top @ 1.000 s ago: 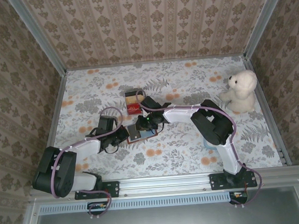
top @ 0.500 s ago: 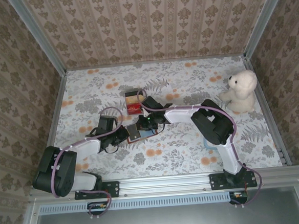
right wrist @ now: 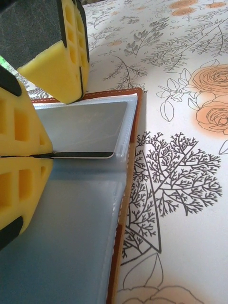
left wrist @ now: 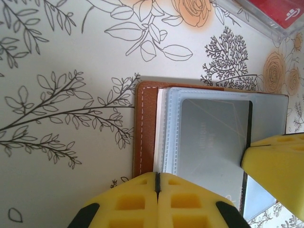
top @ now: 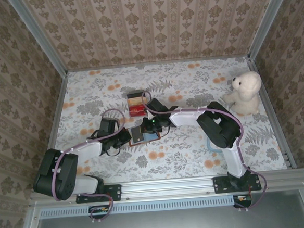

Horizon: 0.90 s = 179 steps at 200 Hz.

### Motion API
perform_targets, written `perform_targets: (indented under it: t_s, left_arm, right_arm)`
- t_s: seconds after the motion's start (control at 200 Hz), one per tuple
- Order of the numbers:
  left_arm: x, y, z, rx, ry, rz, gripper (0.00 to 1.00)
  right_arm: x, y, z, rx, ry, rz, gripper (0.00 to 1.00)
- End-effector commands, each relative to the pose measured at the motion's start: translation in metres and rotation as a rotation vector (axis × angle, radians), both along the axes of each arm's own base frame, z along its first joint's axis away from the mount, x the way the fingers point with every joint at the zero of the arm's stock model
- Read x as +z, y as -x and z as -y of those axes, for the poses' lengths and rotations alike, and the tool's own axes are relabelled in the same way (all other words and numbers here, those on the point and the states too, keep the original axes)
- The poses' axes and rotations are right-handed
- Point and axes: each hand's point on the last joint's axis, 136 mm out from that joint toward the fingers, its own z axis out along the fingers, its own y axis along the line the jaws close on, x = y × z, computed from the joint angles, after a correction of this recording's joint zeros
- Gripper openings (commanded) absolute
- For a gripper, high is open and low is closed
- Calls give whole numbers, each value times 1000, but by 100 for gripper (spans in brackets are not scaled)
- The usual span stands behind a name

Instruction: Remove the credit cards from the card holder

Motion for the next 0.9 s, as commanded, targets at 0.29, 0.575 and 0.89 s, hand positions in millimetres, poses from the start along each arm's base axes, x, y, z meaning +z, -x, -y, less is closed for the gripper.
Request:
perform_targets:
  t_s: [0.29, 0.575, 0.89]
  left_arm:
    - [5, 10, 1, -64, 0, -31, 3]
    - [22, -5, 14, -85, 51, 16, 0]
    - [8, -7, 17, -95, 43, -19, 0]
  right_arm:
    - [-3, 2, 12, -6, 19, -15, 9]
    - [-5, 3, 9, -5, 8, -23, 10]
    - [-5, 3, 7, 2, -2, -23, 10]
